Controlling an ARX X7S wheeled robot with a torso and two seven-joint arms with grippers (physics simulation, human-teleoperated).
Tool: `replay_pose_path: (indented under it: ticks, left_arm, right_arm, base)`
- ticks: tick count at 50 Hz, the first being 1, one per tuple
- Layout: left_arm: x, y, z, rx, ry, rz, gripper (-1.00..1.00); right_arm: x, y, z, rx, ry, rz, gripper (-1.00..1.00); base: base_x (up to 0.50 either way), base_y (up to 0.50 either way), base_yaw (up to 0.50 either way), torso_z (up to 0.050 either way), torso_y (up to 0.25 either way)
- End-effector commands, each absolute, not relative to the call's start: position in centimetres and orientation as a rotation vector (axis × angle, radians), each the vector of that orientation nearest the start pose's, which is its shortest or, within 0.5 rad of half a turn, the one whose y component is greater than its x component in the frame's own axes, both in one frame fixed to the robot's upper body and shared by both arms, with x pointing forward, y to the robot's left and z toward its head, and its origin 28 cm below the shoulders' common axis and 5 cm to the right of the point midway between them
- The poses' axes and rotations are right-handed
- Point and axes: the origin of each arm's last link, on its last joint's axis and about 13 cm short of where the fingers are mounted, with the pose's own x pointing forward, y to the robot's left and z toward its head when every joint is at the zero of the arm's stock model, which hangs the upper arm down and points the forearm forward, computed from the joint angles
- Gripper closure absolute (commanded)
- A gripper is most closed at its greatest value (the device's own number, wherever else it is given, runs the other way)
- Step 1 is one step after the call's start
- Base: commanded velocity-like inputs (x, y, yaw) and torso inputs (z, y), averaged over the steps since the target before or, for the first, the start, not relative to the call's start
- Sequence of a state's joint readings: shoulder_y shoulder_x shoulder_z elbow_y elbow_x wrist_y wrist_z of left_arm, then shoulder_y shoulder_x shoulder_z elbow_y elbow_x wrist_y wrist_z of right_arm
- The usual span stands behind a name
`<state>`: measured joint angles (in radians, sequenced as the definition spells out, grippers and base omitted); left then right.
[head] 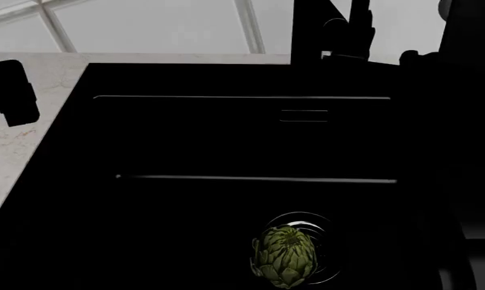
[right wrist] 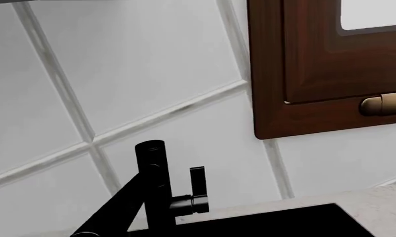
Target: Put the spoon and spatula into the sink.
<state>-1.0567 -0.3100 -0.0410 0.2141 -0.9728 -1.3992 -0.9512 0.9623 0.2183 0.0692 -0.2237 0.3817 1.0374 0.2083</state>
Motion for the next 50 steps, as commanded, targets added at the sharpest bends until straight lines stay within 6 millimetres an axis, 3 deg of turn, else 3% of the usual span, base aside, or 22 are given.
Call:
replay_pose_path:
  ticks: [1,22,50]
  left_arm:
    - [24.3,22.7,28.2,-0.079,0.334,0.301,-1.0]
    - [23.3,23.3,25.4,-0.135,0.443,0.384,-1.0]
    - [25.7,25.5,24.4,-0.091,0.486,0.423,-1.0]
  right_arm:
    - [31.7,-14.4,26.1,0.104,-0.126,-0.084,-1.0]
    - [32.2,-14.4,24.8,0.115,-0.099,-0.077,-1.0]
    - [32.4,-14.5,24.2,0.131,-0.083,-0.075,-1.0]
  base:
    - [0.0,0.0,0.0,0.0,0.0]
    - [0.0,0.0,0.0,0.0,0.0]
    - [0.0,0.0,0.0,0.0,0.0]
